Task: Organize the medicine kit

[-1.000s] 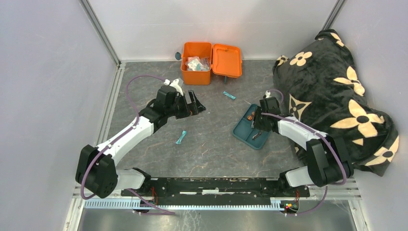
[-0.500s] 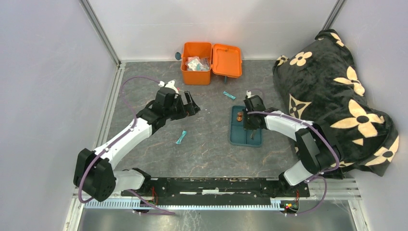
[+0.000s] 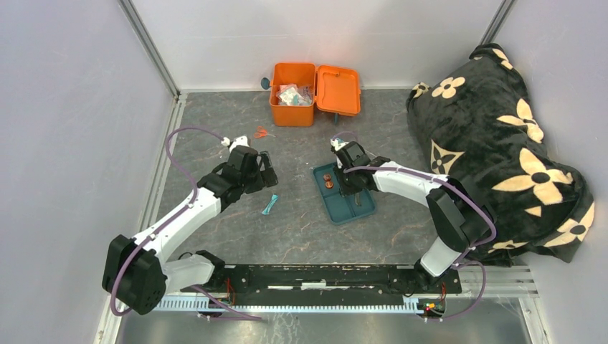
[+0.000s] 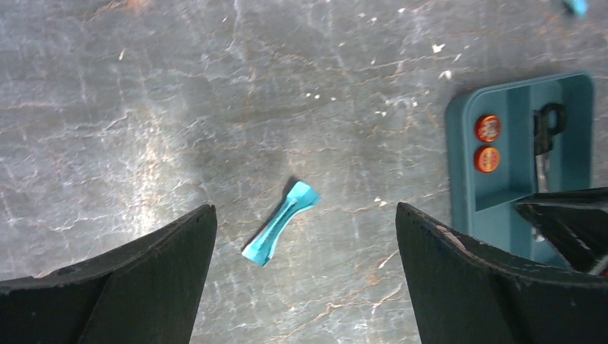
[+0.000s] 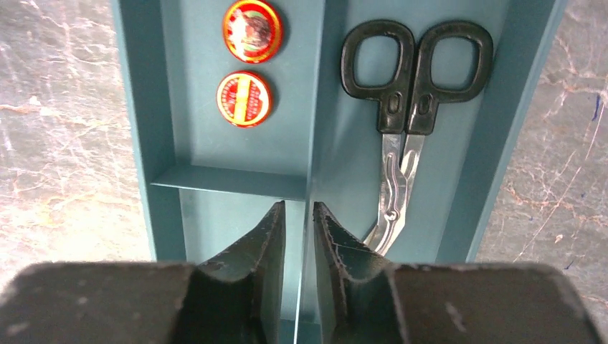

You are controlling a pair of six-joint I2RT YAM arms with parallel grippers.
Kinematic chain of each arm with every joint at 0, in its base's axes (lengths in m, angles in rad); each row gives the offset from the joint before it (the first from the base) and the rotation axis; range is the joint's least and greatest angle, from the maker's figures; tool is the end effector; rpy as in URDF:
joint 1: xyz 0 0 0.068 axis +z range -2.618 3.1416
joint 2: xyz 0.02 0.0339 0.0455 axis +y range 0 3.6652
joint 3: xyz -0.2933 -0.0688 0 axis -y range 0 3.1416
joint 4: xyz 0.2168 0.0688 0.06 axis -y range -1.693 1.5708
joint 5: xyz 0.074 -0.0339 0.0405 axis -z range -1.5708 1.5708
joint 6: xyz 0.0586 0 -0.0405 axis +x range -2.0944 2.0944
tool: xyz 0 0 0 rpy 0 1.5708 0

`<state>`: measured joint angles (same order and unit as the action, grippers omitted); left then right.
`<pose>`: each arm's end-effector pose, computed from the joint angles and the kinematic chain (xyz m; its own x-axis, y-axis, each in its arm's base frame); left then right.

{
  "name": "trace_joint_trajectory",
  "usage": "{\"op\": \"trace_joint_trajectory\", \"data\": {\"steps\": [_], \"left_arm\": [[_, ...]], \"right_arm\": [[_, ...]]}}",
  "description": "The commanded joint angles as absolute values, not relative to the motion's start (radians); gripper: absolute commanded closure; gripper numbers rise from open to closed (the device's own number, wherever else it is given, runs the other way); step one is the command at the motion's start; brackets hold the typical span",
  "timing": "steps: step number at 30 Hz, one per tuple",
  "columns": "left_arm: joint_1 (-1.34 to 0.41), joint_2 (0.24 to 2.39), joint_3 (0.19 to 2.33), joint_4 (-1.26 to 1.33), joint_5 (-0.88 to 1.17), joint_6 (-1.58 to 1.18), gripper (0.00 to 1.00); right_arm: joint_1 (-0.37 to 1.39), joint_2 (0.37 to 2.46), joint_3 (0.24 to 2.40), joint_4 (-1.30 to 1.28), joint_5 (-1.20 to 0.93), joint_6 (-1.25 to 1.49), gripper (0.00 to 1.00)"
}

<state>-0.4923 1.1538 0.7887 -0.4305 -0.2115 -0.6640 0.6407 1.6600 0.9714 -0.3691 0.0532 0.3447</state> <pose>0.1971 -0.0917 0.2665 -0.7007 -0.3079 -0.6436 -0.1259 0.9413 -0.3132 0.2558 0.1868 0.1987 -0.8520 -0.2144 -0.4777 -0.3061 0.9441 0.1223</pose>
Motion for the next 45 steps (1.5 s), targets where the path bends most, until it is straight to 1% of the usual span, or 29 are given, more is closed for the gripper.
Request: {"op": "trace_joint_trajectory", "data": {"steps": [1, 2, 3, 6, 9, 12, 13, 17, 23, 27, 29, 35, 40, 42, 45], "left_arm": [[-0.489, 1.144, 0.764, -0.447, -0.267, -0.658, 0.00], [-0.489, 1.150, 0.760, -0.442, -0.261, -0.655, 0.00], [-0.490, 1.162, 0.756, -0.437, -0.249, -0.648, 0.00], [-0.491, 1.203, 0.758, -0.425, -0.210, -0.617, 0.01], [-0.491, 1.264, 0.771, -0.418, -0.171, -0.589, 0.05], [-0.494, 1.316, 0.774, -0.412, -0.155, -0.582, 0.14], [-0.496, 1.332, 0.774, -0.411, -0.153, -0.582, 0.15], [-0.506, 1.389, 0.780, -0.406, -0.150, -0.568, 0.20], [-0.561, 1.467, 0.816, -0.421, -0.174, -0.543, 0.29], [-0.569, 1.495, 0.827, -0.448, -0.215, -0.549, 0.43], [-0.569, 1.498, 0.827, -0.447, -0.212, -0.551, 0.48], [-0.577, 1.511, 0.823, -0.444, -0.201, -0.553, 0.72], [-0.583, 1.500, 0.820, -0.444, -0.189, -0.561, 0.89], [-0.587, 1.487, 0.828, -0.447, -0.171, -0.566, 0.93], [-0.598, 1.452, 0.861, -0.455, -0.127, -0.594, 0.95]], "right_arm": [[0.644, 1.614, 1.023, -0.358, 0.029, 0.297, 0.69], [0.644, 1.596, 1.024, -0.355, 0.040, 0.290, 0.64], [0.643, 1.573, 1.025, -0.353, 0.049, 0.281, 0.62], [0.642, 1.504, 1.015, -0.342, 0.087, 0.253, 0.59], [0.642, 1.414, 0.957, -0.286, 0.130, 0.242, 0.59], [0.639, 1.338, 0.873, -0.204, 0.136, 0.246, 0.59], [0.638, 1.322, 0.856, -0.190, 0.136, 0.250, 0.59], [0.633, 1.301, 0.821, -0.177, 0.138, 0.255, 0.60], [0.627, 1.312, 0.819, -0.180, 0.120, 0.253, 0.60], [0.620, 1.310, 0.810, -0.169, 0.103, 0.259, 0.61], [0.617, 1.310, 0.805, -0.163, 0.096, 0.263, 0.61], [0.609, 1.296, 0.797, -0.161, 0.099, 0.272, 0.62], [0.597, 1.274, 0.777, -0.156, 0.095, 0.297, 0.62], [0.593, 1.268, 0.773, -0.158, 0.094, 0.307, 0.62], [0.585, 1.245, 0.767, -0.161, 0.101, 0.331, 0.63]]}}
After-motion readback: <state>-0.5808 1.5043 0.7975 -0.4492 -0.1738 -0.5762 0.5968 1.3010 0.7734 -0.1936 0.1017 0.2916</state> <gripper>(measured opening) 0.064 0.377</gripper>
